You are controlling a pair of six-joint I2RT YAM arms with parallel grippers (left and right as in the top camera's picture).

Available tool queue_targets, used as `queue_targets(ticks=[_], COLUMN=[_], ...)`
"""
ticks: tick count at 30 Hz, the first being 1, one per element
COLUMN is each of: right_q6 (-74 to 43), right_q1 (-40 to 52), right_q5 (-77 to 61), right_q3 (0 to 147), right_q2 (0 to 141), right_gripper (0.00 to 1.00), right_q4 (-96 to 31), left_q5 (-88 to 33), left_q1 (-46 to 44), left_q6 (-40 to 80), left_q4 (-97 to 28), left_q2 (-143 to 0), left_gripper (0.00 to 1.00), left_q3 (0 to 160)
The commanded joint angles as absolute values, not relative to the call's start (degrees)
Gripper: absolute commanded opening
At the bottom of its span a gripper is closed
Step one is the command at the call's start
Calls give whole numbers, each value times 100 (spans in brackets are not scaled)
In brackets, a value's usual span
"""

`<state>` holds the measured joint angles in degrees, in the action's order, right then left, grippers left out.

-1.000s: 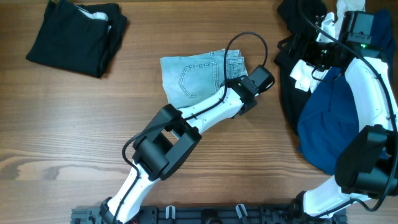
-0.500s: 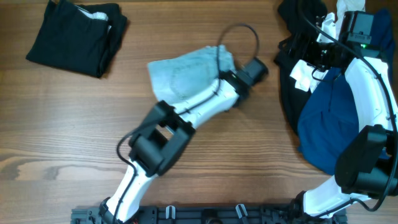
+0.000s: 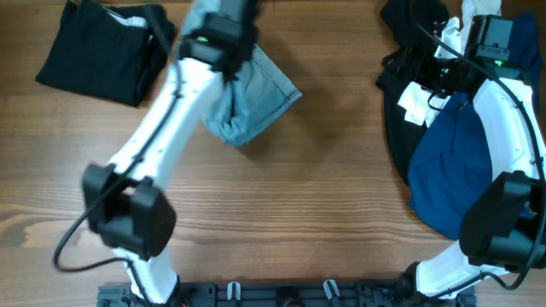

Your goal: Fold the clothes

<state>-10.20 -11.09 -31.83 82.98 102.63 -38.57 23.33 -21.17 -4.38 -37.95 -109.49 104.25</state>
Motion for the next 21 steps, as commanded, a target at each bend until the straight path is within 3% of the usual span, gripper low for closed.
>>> queue_targets(ticks=[1,13,21], right_q6=[-902,-910,-904], right_q1=[-1122,-1122,-1122], right_q5=[-3124,-3124,-3122], right_q3=[8333,8333,8333], right_q2=[10254,10254,10254], right_gripper=[100,100,99], right_q4=[-3844,-3846,-3839], left_q5=[2519,1444,399], left_q1=[-1621,-1470,-1920], left_q6=[-252,-301,-1328], left_q4=[-3590,-4171,-4928], left_q2=[-10442,-10558,-10971], left_gripper=[4,4,4], left_q3=[10589,10586,10586])
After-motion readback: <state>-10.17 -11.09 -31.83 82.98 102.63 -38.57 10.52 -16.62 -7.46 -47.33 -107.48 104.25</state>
